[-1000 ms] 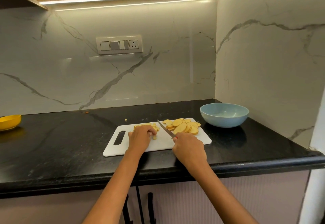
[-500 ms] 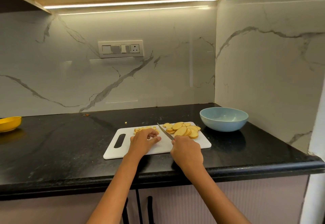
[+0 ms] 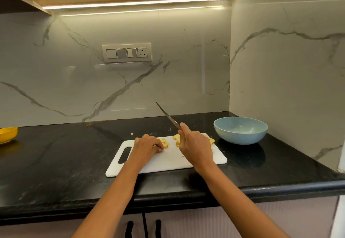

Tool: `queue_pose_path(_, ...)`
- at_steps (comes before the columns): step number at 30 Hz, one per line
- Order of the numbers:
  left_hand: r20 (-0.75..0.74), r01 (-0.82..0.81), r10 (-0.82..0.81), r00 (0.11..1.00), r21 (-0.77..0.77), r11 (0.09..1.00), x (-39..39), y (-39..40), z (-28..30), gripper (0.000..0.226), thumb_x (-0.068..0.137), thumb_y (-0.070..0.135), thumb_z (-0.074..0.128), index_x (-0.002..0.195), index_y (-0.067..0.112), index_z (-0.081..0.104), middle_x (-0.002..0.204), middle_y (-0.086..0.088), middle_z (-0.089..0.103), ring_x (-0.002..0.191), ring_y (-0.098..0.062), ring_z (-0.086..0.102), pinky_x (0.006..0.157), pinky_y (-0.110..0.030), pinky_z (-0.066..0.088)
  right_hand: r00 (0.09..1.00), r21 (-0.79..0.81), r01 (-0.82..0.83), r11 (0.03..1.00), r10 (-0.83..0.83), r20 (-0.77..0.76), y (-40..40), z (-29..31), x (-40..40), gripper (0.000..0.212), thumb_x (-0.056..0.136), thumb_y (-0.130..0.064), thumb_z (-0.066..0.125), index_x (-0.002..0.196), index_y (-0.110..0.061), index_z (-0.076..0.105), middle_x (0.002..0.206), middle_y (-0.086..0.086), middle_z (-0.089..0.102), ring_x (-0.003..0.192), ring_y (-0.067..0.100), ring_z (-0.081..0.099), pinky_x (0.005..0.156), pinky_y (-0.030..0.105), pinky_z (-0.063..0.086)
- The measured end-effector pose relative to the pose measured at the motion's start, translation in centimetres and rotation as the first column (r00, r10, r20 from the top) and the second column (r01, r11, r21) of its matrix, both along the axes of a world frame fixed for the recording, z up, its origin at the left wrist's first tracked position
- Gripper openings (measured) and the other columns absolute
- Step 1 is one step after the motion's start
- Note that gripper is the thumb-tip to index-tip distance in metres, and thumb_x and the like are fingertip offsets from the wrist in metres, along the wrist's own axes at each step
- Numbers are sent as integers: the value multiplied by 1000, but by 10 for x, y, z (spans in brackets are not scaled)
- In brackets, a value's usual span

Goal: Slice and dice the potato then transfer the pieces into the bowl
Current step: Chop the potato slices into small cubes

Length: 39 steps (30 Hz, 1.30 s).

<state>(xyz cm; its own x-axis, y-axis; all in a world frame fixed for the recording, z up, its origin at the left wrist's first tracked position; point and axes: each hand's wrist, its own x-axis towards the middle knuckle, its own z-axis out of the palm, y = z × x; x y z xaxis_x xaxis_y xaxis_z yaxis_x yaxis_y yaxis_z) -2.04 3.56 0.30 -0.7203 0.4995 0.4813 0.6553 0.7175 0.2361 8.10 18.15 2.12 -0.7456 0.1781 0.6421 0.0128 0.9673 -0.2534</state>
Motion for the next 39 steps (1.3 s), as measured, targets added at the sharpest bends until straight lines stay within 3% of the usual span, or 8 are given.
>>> queue_pose_path(6, 66, 30, -43, 997, 176, 984, -13, 7, 7, 18, 91, 11, 56, 95, 18, 72, 104, 0, 65, 101, -19, 52, 92, -34, 37, 997, 9, 24, 1000, -23, -77, 25, 8, -40, 30, 103, -28, 31, 122, -14, 50, 70, -3, 53, 55, 11, 49, 49, 17, 36)
queue_pose_path(11, 68, -20, 8, 998, 177, 984, -22, 3, 9, 30, 91, -2, 50, 97, 18, 72, 101, -3, 64, 92, -14, 51, 80, -25, 40, 988, -58, 34, 998, -42, -148, 43, 10, -55, 28, 102, -26, 34, 113, -11, 56, 66, -2, 54, 52, 12, 51, 50, 20, 41)
queue_pose_path(16, 180, 77, -133, 975, 287, 955, -23, -5, 8, 21, 77, 21, 75, 91, 34, 68, 106, 4, 65, 103, -12, 51, 95, -42, 43, 977, -168, 46, 985, -80, -199, 52, 7, -56, 30, 101, -26, 36, 111, -10, 59, 70, -1, 57, 56, 9, 49, 47, 12, 31)
queue_pose_path(19, 274, 49, -90, 957, 153, 987, -25, -16, 7, 32, 66, 24, 83, 79, 45, 63, 113, 7, 62, 118, -19, 47, 103, -49, 34, 975, -199, 42, 979, -84, -205, 55, 7, -55, 31, 102, -26, 36, 114, -10, 59, 75, 2, 63, 59, 9, 51, 50, 10, 33)
queue_pose_path(23, 152, 23, -71, 986, 297, 955, -24, -12, 6, 21, 77, 5, 72, 79, 26, 68, 97, 2, 64, 99, -15, 55, 94, -34, 43, 976, -222, 24, 975, -72, -208, 56, 5, -54, 31, 101, -26, 37, 116, -9, 59, 78, 4, 66, 61, 8, 52, 51, 11, 35)
queue_pose_path(26, 52, 42, -64, 997, 343, 938, -25, -7, 6, 19, 84, 1, 63, 85, 17, 72, 90, 1, 68, 86, -10, 59, 91, -38, 49, 974, -248, 22, 969, -77, -212, 57, 4, -53, 32, 101, -26, 37, 115, -9, 60, 77, 3, 65, 60, 8, 52, 50, 10, 34)
queue_pose_path(31, -79, 111, -93, 993, 262, 959, -17, 17, 10, 19, 88, 11, 61, 104, 16, 70, 98, 0, 69, 89, -10, 56, 87, -33, 47, 978, -253, 5, 968, -57, -200, 57, 4, -57, 31, 102, -27, 36, 111, -10, 60, 75, 2, 63, 60, 10, 55, 56, 20, 45)
queue_pose_path(39, 238, 118, -111, 965, -15, 993, -11, 75, 5, 34, 92, 21, 56, 126, 17, 54, 122, -3, 60, 108, -16, 55, 96, -30, 45, 979, -256, -11, 967, -42, -201, 57, 5, -57, 32, 101, -27, 36, 118, -11, 58, 81, 3, 67, 64, 10, 57, 61, 21, 48)
